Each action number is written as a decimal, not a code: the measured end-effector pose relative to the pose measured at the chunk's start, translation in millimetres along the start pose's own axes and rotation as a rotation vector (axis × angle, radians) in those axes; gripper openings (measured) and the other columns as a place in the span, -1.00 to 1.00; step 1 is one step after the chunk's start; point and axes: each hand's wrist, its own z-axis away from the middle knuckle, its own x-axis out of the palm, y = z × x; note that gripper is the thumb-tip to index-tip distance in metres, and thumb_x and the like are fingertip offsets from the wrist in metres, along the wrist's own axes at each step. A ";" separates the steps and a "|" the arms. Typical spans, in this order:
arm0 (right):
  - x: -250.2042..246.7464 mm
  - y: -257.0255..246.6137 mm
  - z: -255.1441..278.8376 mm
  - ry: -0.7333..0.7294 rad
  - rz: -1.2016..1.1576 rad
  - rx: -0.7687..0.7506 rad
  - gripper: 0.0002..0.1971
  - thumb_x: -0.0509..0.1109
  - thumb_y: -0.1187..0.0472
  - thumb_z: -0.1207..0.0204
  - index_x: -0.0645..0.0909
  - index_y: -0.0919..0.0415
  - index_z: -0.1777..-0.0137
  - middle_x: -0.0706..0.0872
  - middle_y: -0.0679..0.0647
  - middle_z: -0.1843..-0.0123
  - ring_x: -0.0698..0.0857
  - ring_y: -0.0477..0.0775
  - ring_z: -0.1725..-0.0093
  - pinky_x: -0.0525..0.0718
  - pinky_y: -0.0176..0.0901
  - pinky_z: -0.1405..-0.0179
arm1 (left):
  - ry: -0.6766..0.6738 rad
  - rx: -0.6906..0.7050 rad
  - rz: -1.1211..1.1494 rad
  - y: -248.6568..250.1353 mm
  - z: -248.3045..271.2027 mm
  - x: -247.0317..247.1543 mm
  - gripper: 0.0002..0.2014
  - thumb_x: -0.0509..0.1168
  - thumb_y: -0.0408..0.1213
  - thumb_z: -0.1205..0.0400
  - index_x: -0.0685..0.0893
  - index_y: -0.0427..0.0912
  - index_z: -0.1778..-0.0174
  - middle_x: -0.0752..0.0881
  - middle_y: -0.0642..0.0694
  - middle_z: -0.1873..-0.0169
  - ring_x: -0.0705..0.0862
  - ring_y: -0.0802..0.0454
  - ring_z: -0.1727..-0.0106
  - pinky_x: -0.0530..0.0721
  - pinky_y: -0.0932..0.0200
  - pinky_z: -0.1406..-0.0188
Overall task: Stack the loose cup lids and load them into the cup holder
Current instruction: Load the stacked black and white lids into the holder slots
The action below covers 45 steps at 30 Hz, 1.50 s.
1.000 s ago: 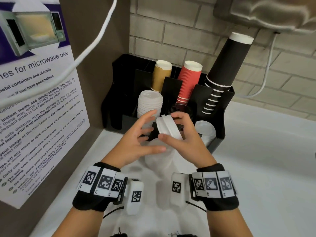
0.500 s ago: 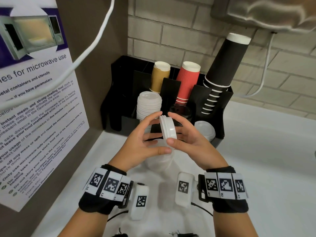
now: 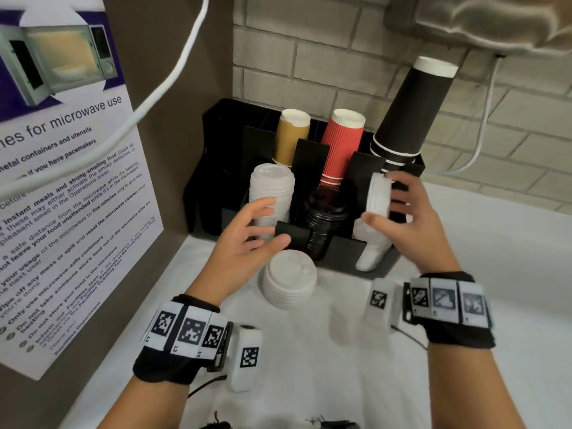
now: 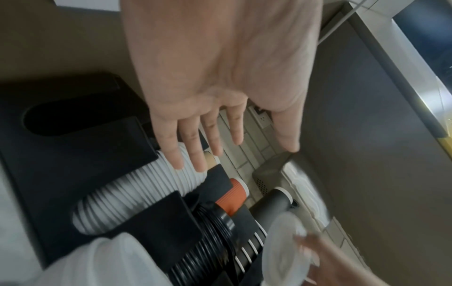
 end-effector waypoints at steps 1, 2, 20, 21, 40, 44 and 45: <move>-9.2 6.4 -8.1 0.002 0.111 0.014 -0.36 0.62 0.14 -0.29 0.42 -0.21 -0.32 0.64 -0.14 -0.21 0.62 -0.08 -0.18 0.60 -0.28 -0.10 | 0.027 0.007 -0.004 -0.4 -0.7 -2.4 -0.49 0.52 -0.01 -0.45 0.52 0.29 -0.30 0.60 0.14 -0.28 0.68 0.14 -0.21 0.62 0.08 -0.32; -16.7 13.1 -15.7 -0.030 0.235 0.047 -0.35 0.61 0.11 -0.29 0.40 -0.24 -0.33 0.62 -0.11 -0.23 0.58 -0.03 -0.23 0.58 -0.13 -0.18 | 0.043 0.017 -0.007 -0.6 -1.1 -4.4 -0.52 0.50 0.00 -0.46 0.54 0.27 -0.28 0.60 0.11 -0.26 0.69 0.15 -0.18 0.62 0.13 -0.27; 4.0 52.7 -35.2 -0.388 1.089 0.128 -0.20 0.49 -0.11 -0.25 0.23 -0.39 -0.50 0.44 -0.09 -0.46 0.22 0.17 -0.45 0.29 0.19 -0.16 | 0.077 0.054 -0.037 0.3 -0.9 -8.9 -0.65 0.37 -0.03 -0.47 0.63 0.12 -0.19 0.62 0.00 -0.25 0.70 0.25 -0.07 0.57 0.49 -0.01; 3.4 52.9 -33.9 -0.384 1.087 0.120 -0.21 0.47 -0.12 -0.28 0.23 -0.38 -0.52 0.43 -0.11 -0.47 0.22 0.15 -0.46 0.29 0.20 -0.17 | 0.077 0.055 -0.038 0.3 -1.0 -8.8 -0.65 0.37 -0.04 -0.48 0.63 0.11 -0.19 0.62 0.00 -0.25 0.71 0.24 -0.07 0.58 0.49 -0.02; 56.9 -6.5 25.4 -0.485 0.381 -0.134 -0.61 0.55 0.17 -0.40 0.61 0.12 -0.22 0.64 0.11 -0.10 0.60 0.05 -0.10 0.57 -0.09 -0.17 | 0.114 0.066 -0.057 -2.2 -1.1 -10.1 -0.74 0.38 -0.25 -0.61 0.63 0.13 -0.17 0.61 0.00 -0.27 0.70 0.25 -0.07 0.57 0.48 0.00; 91.8 -4.1 36.9 -0.691 0.586 -0.008 -0.39 0.57 -0.09 -0.32 0.41 0.00 -0.30 0.45 0.05 -0.20 0.45 0.12 -0.22 0.53 0.07 -0.25 | 0.119 0.065 -0.059 -2.6 1.5 -11.4 -0.74 0.38 -0.18 -0.59 0.63 0.12 -0.19 0.62 0.03 -0.27 0.70 0.22 -0.10 0.58 0.45 -0.01; 97.2 -3.6 38.2 -0.697 0.596 0.007 -0.36 0.58 -0.09 -0.29 0.38 0.01 -0.30 0.42 0.05 -0.22 0.44 0.15 -0.24 0.52 0.12 -0.27 | 0.119 0.064 -0.060 -2.6 2.0 -12.2 -0.73 0.37 -0.15 -0.57 0.63 0.12 -0.19 0.62 0.04 -0.27 0.70 0.22 -0.10 0.59 0.45 -0.01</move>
